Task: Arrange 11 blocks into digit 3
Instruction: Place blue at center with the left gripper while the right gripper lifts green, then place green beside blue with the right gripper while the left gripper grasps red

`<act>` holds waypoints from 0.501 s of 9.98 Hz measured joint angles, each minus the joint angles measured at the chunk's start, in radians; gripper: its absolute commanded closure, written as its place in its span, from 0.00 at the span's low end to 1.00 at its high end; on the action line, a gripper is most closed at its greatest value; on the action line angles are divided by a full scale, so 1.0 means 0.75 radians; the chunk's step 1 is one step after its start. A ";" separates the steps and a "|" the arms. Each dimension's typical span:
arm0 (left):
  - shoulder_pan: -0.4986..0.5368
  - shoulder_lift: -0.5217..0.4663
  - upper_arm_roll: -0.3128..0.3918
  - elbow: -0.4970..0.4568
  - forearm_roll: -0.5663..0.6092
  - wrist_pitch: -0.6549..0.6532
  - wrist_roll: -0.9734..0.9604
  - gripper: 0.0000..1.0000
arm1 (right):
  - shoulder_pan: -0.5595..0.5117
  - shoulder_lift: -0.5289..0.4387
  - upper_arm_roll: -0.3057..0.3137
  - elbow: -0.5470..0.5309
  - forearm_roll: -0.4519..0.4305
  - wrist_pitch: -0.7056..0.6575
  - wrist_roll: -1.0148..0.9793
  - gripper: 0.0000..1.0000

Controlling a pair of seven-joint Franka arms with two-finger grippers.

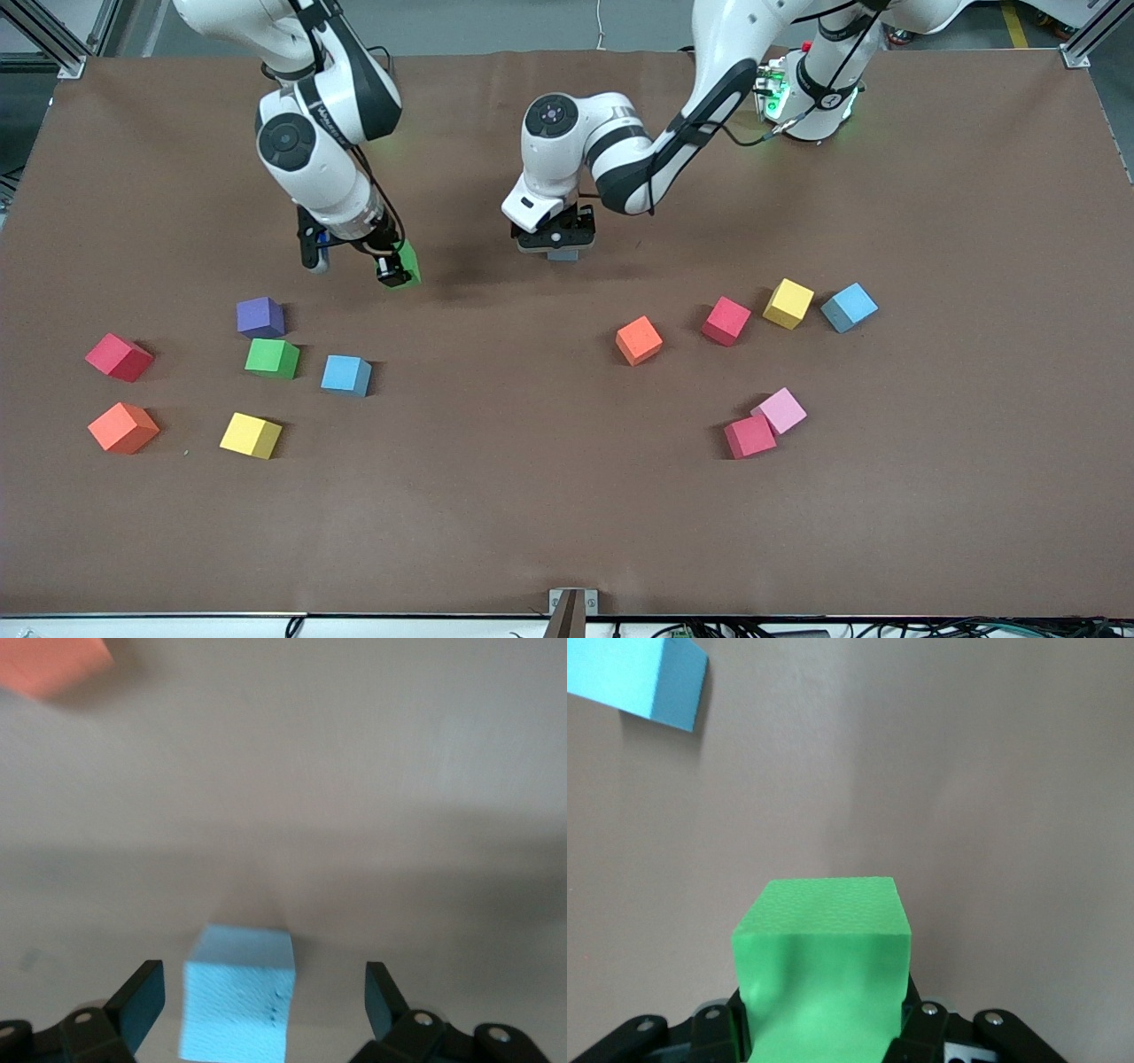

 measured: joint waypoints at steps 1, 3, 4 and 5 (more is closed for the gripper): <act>0.080 -0.072 0.001 0.000 0.000 -0.046 0.001 0.00 | 0.044 0.000 0.000 0.007 0.001 0.015 0.112 1.00; 0.263 -0.140 0.003 -0.010 0.000 -0.107 0.054 0.00 | 0.154 0.004 0.001 0.011 0.002 0.087 0.325 1.00; 0.352 -0.140 0.005 -0.019 0.000 -0.112 0.119 0.00 | 0.214 0.020 0.002 0.014 0.003 0.117 0.415 1.00; 0.445 -0.136 0.007 -0.027 0.000 -0.111 0.206 0.00 | 0.273 0.057 0.003 0.027 0.003 0.133 0.501 1.00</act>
